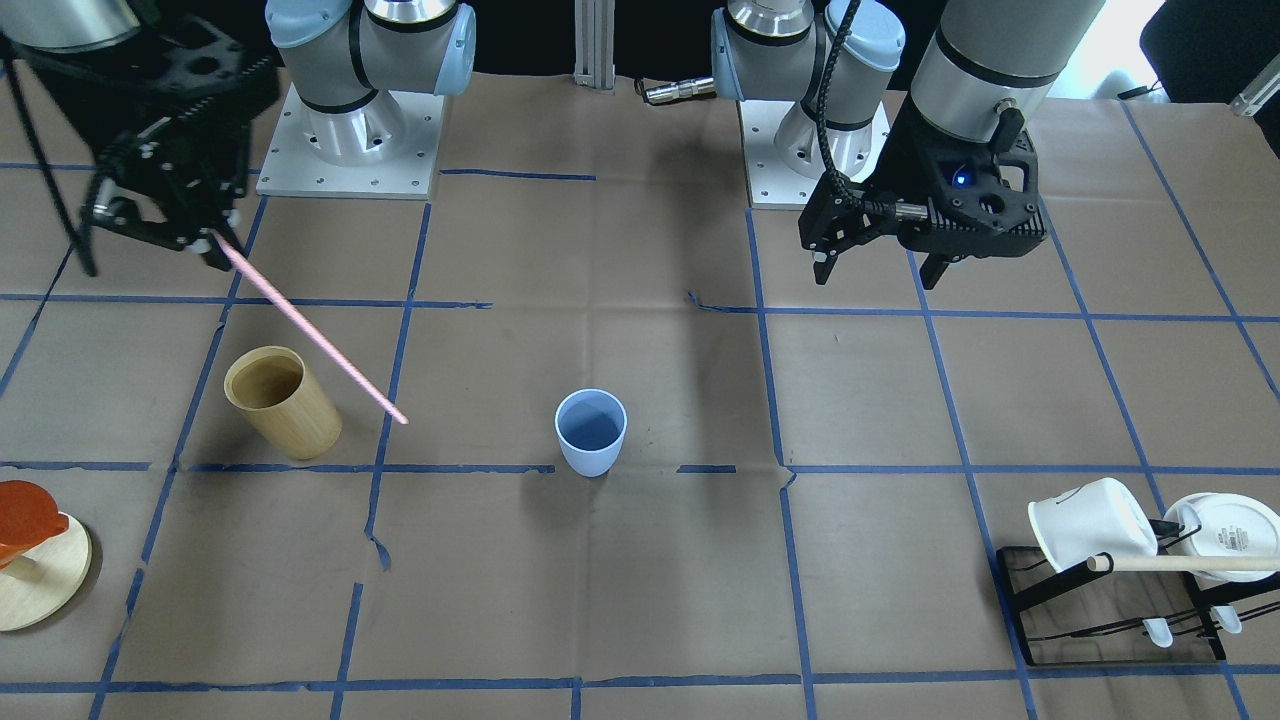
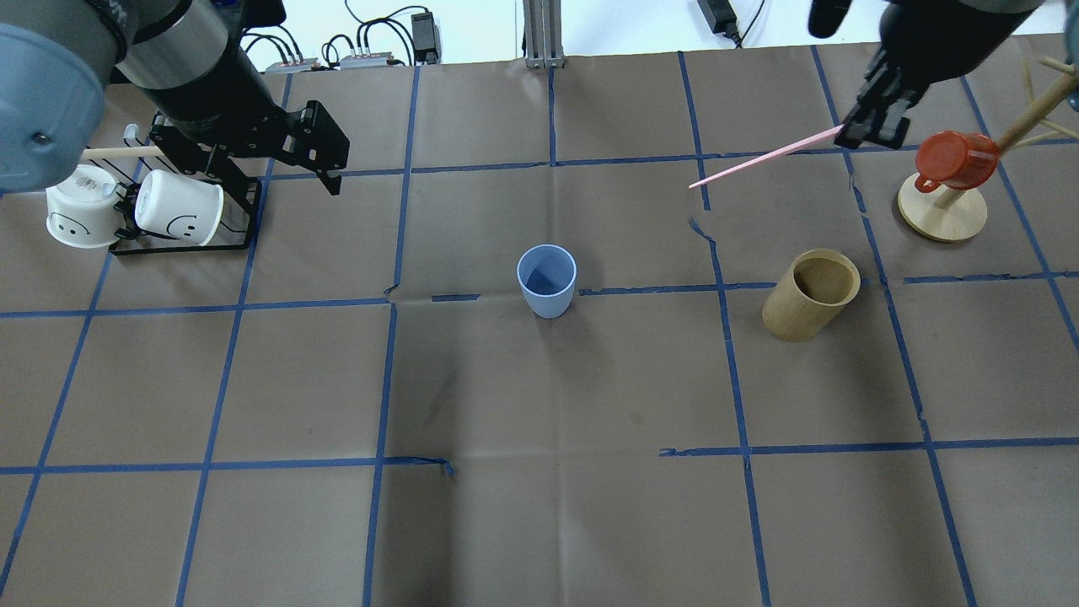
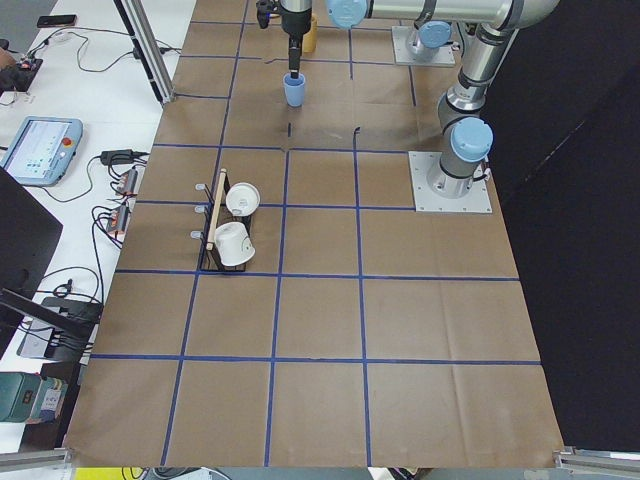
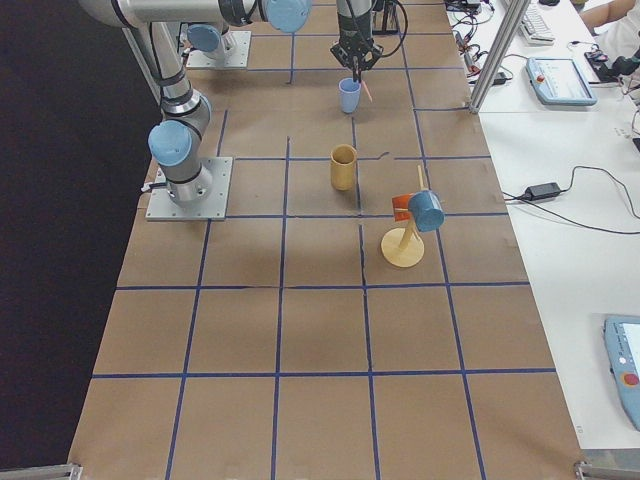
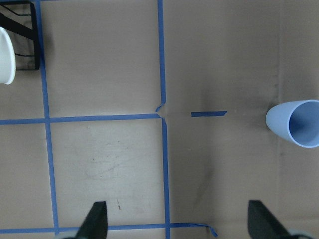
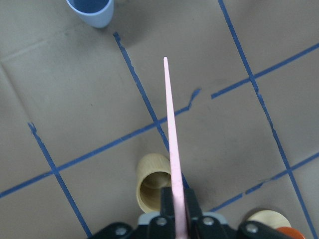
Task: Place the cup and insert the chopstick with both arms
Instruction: 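Carry the pink chopstick with the right gripper over the blue cup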
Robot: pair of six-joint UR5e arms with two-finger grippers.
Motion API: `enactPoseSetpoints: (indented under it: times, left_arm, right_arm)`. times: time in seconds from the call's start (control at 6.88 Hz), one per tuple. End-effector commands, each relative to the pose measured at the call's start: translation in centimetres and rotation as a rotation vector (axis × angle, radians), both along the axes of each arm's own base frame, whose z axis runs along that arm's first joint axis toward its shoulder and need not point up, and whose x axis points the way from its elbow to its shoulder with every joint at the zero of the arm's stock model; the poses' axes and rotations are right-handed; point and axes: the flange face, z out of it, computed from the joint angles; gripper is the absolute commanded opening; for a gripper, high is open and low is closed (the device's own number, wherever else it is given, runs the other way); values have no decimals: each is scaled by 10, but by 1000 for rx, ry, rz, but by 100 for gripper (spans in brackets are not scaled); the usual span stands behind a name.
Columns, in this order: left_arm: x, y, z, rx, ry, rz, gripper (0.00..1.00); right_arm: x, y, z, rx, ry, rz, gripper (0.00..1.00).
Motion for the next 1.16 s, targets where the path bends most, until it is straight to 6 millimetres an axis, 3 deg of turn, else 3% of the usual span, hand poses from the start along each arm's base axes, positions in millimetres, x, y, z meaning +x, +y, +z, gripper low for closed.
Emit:
enactPoseSetpoints:
  times: [0.0,0.58,1.02]
  left_arm:
    - [0,2,1,-3,-2,-2,100]
    - [0,5,1,-3,-2,0,100]
    - [0,9,1,11,-2,0,100]
  right_arm:
    - [72,16,-12,24,-18,44,3]
    - [125,-16,-79,102,-65,124,4]
    - [134,-19,-94,129,-61,142,4]
